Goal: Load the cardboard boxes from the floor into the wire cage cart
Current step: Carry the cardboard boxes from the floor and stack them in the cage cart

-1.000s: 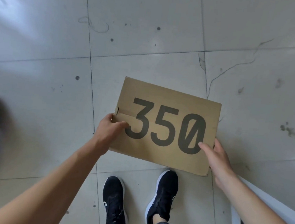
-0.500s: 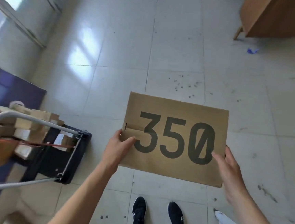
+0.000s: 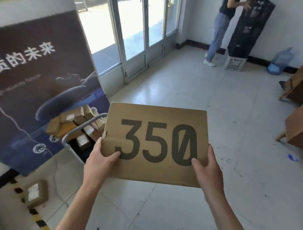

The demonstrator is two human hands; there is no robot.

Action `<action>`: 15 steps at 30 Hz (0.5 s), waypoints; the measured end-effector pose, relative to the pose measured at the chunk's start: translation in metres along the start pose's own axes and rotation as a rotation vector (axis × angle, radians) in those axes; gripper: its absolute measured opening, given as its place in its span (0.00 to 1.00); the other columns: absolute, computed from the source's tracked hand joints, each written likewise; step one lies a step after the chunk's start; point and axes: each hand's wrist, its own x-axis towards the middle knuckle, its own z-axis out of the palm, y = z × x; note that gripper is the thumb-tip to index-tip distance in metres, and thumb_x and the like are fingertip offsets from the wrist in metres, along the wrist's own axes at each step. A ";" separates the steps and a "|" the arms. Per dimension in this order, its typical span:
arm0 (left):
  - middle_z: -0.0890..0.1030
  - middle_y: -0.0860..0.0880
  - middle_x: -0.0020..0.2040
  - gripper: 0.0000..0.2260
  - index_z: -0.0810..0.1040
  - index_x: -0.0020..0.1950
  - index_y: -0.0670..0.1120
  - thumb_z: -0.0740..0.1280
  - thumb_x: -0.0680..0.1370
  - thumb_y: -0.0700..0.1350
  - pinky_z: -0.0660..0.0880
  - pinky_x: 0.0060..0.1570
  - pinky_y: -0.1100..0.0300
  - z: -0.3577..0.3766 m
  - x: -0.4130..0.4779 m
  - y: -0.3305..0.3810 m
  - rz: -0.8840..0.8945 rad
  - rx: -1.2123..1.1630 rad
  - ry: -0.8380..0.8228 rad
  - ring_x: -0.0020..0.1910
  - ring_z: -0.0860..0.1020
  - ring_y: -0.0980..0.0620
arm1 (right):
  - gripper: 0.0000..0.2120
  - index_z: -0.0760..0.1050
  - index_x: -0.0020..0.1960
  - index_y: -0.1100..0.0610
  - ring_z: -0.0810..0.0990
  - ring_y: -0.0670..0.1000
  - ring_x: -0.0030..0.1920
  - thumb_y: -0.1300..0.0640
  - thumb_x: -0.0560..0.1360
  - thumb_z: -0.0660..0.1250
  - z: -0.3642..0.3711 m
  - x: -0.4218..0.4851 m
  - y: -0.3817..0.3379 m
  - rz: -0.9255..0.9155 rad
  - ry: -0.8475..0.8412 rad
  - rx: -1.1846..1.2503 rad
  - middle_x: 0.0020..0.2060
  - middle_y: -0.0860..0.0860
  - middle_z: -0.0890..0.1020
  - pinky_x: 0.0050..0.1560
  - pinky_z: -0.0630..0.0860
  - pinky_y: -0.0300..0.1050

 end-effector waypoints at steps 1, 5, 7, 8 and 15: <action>0.72 0.56 0.61 0.36 0.58 0.77 0.57 0.72 0.73 0.52 0.75 0.59 0.43 -0.025 -0.009 -0.005 -0.014 -0.016 0.054 0.60 0.73 0.51 | 0.36 0.50 0.79 0.40 0.64 0.54 0.75 0.49 0.77 0.65 0.008 -0.008 -0.020 -0.053 -0.032 -0.009 0.78 0.43 0.60 0.63 0.69 0.51; 0.73 0.53 0.68 0.37 0.54 0.79 0.56 0.72 0.75 0.53 0.74 0.62 0.45 -0.138 -0.052 -0.041 -0.062 -0.076 0.304 0.64 0.73 0.49 | 0.36 0.49 0.79 0.39 0.66 0.56 0.73 0.49 0.78 0.65 0.064 -0.065 -0.099 -0.258 -0.193 -0.045 0.77 0.44 0.62 0.62 0.72 0.54; 0.73 0.53 0.69 0.37 0.55 0.79 0.56 0.72 0.75 0.53 0.74 0.62 0.48 -0.200 -0.082 -0.067 -0.080 -0.089 0.431 0.64 0.74 0.51 | 0.35 0.50 0.79 0.40 0.69 0.56 0.71 0.49 0.78 0.64 0.100 -0.109 -0.134 -0.356 -0.283 -0.043 0.75 0.45 0.65 0.64 0.72 0.56; 0.74 0.54 0.69 0.37 0.55 0.79 0.56 0.72 0.75 0.53 0.73 0.61 0.50 -0.231 -0.100 -0.082 -0.094 -0.095 0.491 0.64 0.74 0.52 | 0.34 0.51 0.79 0.40 0.72 0.55 0.67 0.50 0.78 0.64 0.120 -0.134 -0.149 -0.398 -0.338 -0.038 0.73 0.46 0.69 0.63 0.73 0.56; 0.77 0.53 0.64 0.36 0.59 0.77 0.55 0.72 0.74 0.55 0.72 0.52 0.57 -0.431 -0.253 -0.199 -0.281 0.041 0.866 0.56 0.76 0.54 | 0.33 0.54 0.78 0.40 0.71 0.53 0.64 0.49 0.78 0.65 0.261 -0.341 -0.213 -0.603 -0.726 -0.043 0.69 0.48 0.72 0.66 0.71 0.62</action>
